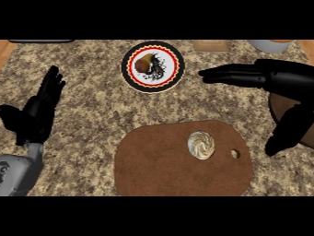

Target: Pick the cupcake from the cutting board and place it in the pan

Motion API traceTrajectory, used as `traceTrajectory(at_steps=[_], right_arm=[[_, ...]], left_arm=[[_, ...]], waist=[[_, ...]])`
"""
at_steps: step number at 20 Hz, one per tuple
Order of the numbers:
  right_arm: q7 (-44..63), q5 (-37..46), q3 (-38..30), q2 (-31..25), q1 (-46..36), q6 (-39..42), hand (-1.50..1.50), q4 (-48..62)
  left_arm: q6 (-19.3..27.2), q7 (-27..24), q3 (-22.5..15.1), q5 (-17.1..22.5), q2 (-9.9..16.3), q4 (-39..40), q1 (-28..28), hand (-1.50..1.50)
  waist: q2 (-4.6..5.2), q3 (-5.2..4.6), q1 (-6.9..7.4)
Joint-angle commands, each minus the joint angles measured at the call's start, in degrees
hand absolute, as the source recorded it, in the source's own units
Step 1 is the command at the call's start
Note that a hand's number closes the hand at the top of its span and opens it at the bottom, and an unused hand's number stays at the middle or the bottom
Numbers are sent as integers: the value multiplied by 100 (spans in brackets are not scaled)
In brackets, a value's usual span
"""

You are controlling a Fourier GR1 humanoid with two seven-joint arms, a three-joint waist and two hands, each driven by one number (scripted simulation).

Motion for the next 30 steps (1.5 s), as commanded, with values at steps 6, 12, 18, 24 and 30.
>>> traceTrajectory(at_steps=[6,12,18,24,30], right_arm=[[534,648,-48,212,990,255,-150,-943],[601,1436,-140,593,849,19,-150,-494],[691,1832,86,1083,242,451,-150,208],[-553,2901,713,887,1134,-131,-150,384],[-24,3031,467,1397,668,398,-150,184]], left_arm=[[-302,-74,361,-194,-188,181,-13,0],[-139,369,288,-497,-452,-104,-98,0],[-516,172,531,-479,-439,-142,214,0],[-651,189,721,-590,-396,-221,257,0],[-772,94,931,-774,-671,294,-145,0]], waist=[[1,1,-31],[8,3,-3],[15,1,35],[19,4,24],[10,1,-13]])
